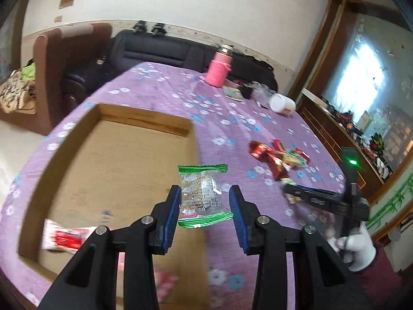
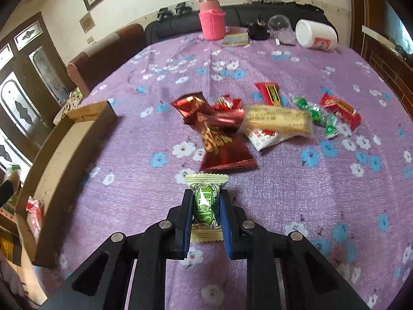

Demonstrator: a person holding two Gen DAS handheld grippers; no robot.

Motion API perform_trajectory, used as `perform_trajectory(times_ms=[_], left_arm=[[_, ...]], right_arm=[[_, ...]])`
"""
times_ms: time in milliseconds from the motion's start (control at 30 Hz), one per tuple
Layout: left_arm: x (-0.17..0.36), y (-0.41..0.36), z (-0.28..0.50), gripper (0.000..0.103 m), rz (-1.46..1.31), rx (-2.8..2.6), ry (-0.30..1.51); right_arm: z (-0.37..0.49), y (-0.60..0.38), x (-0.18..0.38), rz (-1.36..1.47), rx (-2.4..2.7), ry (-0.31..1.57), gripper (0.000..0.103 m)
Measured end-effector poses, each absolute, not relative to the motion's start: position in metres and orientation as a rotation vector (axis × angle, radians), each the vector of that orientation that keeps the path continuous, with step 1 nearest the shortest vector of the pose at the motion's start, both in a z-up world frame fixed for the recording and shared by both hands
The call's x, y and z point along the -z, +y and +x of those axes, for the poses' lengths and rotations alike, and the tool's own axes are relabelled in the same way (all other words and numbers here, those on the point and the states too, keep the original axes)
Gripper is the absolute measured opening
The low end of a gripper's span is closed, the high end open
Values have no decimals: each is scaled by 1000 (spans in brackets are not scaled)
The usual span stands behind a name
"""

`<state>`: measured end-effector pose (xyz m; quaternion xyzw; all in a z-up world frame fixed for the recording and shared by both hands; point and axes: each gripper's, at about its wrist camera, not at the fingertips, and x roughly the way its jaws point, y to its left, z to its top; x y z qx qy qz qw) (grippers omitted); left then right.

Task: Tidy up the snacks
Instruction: 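Grasp the clear green-edged snack packet with the left tool while the right tool grasps a green-wrapped cake, then release both snacks into the cardboard box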

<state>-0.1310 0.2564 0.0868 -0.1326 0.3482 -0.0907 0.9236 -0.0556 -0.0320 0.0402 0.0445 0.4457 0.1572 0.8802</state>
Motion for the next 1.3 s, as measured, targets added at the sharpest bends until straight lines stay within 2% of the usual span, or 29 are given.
perform_trajectory(times_ms=[167,367,600,867,967,1000,1100,1133,1167,1200,1233,1267,1300], left_arm=[[-82,301,-129,38,-292,101,723],[-71,343,-116,38,-306,10,753],[-54,370,-105,38,-311,-39,795],[-44,384,-111,38,-369,-17,803],[-53,384,-117,49,-405,-4,778],[-56,384,-119,54,-412,-5,769],[-73,376,-128,59,-436,6,730],[-80,371,-133,65,-441,15,709],[-90,365,-139,69,-443,20,681],[-97,358,-144,80,-441,24,657],[-106,348,-150,88,-436,40,620],[-111,340,-155,91,-436,67,589],[-114,332,-159,93,-441,99,569]], right_arm=[[-65,-2,-75,120,-444,882,21],[-71,88,-98,79,-672,896,21],[-71,188,-70,-8,-804,987,22],[-65,218,-40,8,-802,1051,24],[-65,208,-43,43,-797,1047,32],[-66,203,-48,49,-796,1032,32],[-71,169,-76,51,-761,928,32],[-72,154,-85,38,-730,888,34],[-72,140,-93,19,-695,848,45],[-70,117,-105,-1,-630,793,55],[-66,98,-112,-6,-587,756,80],[-62,81,-117,-5,-548,726,97],[-52,57,-121,-8,-474,715,98]])
